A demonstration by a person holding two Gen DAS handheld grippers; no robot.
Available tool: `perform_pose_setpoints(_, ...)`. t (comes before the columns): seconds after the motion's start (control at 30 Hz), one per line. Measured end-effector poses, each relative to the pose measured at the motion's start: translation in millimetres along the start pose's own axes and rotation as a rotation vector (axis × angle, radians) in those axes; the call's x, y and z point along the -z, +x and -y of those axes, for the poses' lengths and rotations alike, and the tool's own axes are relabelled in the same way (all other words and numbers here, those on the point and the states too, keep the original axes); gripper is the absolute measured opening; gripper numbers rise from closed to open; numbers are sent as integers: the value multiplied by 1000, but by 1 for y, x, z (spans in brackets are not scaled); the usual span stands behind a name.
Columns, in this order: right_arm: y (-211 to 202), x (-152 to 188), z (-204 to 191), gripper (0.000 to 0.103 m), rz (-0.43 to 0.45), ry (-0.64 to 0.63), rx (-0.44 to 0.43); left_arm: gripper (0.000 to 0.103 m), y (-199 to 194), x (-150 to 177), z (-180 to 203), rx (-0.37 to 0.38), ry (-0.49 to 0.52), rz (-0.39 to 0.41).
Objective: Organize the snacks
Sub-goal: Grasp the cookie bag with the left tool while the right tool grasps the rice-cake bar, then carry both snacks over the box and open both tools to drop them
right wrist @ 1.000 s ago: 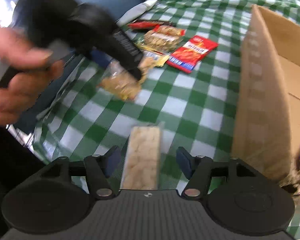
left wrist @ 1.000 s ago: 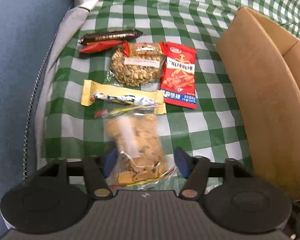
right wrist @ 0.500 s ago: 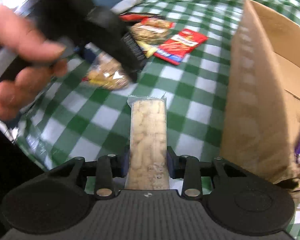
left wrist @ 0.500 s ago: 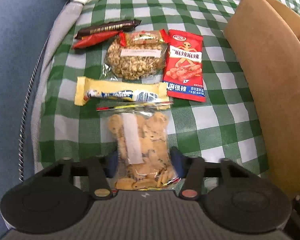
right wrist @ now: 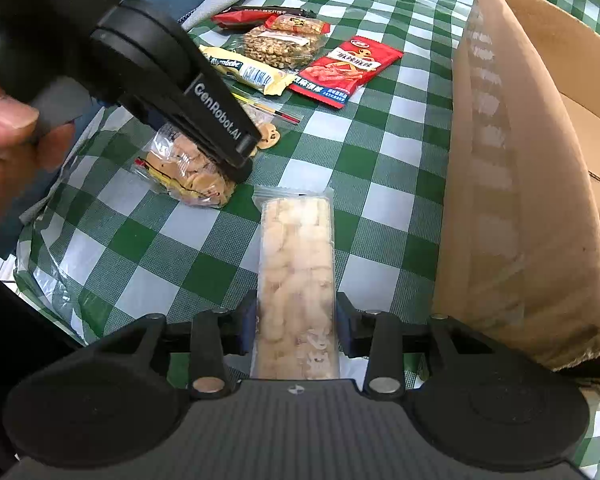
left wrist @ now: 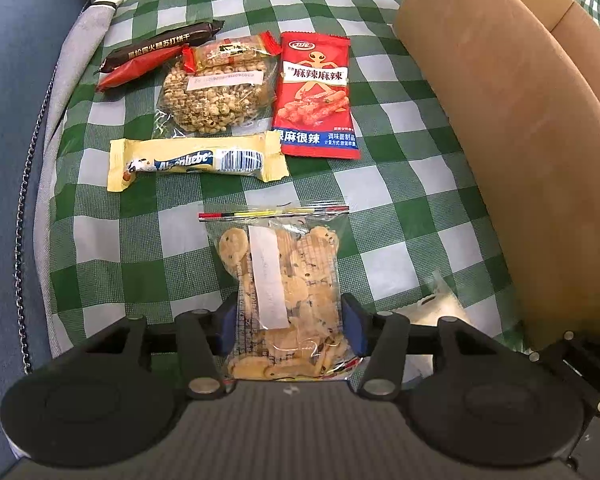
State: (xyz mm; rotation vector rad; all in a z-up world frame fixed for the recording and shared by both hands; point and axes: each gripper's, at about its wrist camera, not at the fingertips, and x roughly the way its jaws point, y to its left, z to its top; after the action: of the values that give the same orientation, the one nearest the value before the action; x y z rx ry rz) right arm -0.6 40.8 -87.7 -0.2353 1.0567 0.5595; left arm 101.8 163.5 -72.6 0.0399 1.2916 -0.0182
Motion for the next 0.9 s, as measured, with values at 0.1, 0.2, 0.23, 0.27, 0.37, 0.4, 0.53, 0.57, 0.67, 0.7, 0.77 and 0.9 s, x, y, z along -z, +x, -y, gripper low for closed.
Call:
perform_pose_setpoints(0.1, -1, 1, -1, 41, 3, -5, -1, 57, -2, 1, 0, -3, 6, 1)
perform_pose_setpoints(0.2, -1, 1, -1, 41, 3, -11, 0, 57, 0, 1, 0, -1, 8, 0)
perform_pose_setpoints(0.23, -1, 1, -2, 41, 5, -14, 3, 57, 0, 0, -1, 0, 10, 1)
perform_pose_setpoints(0.27, -1, 2, -2, 39, 7, -17, 5, 57, 1, -1, -1, -1, 13, 1)
perform_pose_setpoints(0.37, -2, 2, -2, 38, 14, -15, 10, 56, 1, -1, -2, 0, 14, 4)
perform_pose_setpoints(0.4, -3, 2, -2, 38, 16, -14, 11, 56, 0, -1, -2, 1, 14, 5)
perform_pose_setpoints(0.53, -7, 1, 0, 38, 39, -12, 5, 55, -4, -1, -5, -1, 4, 29)
perform_pose_setpoints(0.57, -9, 1, 0, 38, 46, -12, 6, 55, -6, -2, -6, 1, -2, 38)
perform_pose_setpoints(0.67, -15, -1, 1, 38, 79, -5, 0, 54, -14, -4, -10, 17, -30, 76)
perform_pose_setpoints(0.7, -17, -1, 1, 38, 91, -4, -2, 54, -17, -4, -11, 22, -40, 90)
perform_pose_setpoints(0.77, -23, -3, 1, 38, 121, 1, -8, 54, -25, -5, -13, 27, -55, 124)
perform_pose_setpoints(0.9, -36, -6, 2, 38, 192, 4, -12, 54, -40, -6, -16, 36, -81, 195)
